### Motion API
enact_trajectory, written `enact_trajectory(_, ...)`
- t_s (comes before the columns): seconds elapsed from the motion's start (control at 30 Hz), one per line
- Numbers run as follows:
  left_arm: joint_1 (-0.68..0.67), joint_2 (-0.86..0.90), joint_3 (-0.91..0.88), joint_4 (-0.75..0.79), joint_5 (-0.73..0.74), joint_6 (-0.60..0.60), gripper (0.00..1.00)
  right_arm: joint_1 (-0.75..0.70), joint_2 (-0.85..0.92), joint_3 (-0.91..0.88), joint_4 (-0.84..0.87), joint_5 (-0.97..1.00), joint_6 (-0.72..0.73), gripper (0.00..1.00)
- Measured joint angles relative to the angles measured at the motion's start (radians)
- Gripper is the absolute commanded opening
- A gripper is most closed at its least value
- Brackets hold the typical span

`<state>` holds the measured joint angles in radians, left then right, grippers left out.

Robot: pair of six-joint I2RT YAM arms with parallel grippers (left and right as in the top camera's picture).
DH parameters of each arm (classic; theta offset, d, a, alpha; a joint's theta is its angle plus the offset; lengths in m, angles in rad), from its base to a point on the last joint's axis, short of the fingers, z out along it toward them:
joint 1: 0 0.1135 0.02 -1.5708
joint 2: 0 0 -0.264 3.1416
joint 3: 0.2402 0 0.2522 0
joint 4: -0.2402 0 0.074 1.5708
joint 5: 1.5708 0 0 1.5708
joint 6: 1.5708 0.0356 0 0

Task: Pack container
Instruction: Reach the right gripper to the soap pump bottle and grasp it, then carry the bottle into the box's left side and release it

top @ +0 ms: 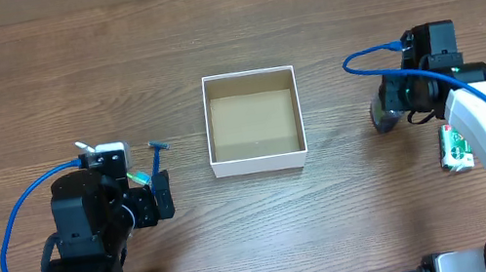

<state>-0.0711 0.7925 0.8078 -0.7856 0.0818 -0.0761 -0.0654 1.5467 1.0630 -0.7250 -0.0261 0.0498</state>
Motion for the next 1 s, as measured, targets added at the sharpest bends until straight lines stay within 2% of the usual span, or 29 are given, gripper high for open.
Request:
enact_trajectory(0.13, 0.0, 0.0, 0.0, 0.003, -0.003, 0.0, 1.0, 0.012, -0.024, 0.058, -0.139, 0.001, 0.066, 0.04)
enact_trajectory(0.23, 0.0, 0.0, 0.0, 0.019, -0.003, 0.0, 1.0, 0.076, -0.086, 0.144, -0.224, 0.01, 0.085, 0.04)
enact_trajectory(0.37, 0.0, 0.0, 0.001, 0.023, -0.003, 0.0, 1.0, 0.261, -0.2, 0.323, -0.265, 0.031, 0.122, 0.04)
enact_trajectory(0.4, 0.0, 0.0, 0.001, 0.023, -0.003, 0.0, 1.0, 0.352, -0.224, 0.39, -0.27, 0.051, 0.14, 0.04)
enact_trajectory(0.5, 0.0, 0.0, 0.001, 0.022, -0.003, 0.0, 1.0, 0.499, -0.226, 0.448, -0.25, 0.093, 0.176, 0.04)
enact_trajectory(0.6, 0.0, 0.0, 0.001, 0.023, -0.005, 0.0, 1.0, 0.635, -0.184, 0.455, -0.176, 0.112, 0.209, 0.04)
enact_trajectory(0.7, 0.0, 0.0, 0.001, 0.022, -0.007, 0.0, 1.0, 0.7, -0.105, 0.455, -0.126, 0.12, 0.232, 0.04)
enact_trajectory(1.0, 0.0, 0.0, 0.001, 0.007, -0.008, 0.0, 1.0, 0.735, 0.254, 0.455, 0.03, 0.145, 0.326, 0.04)
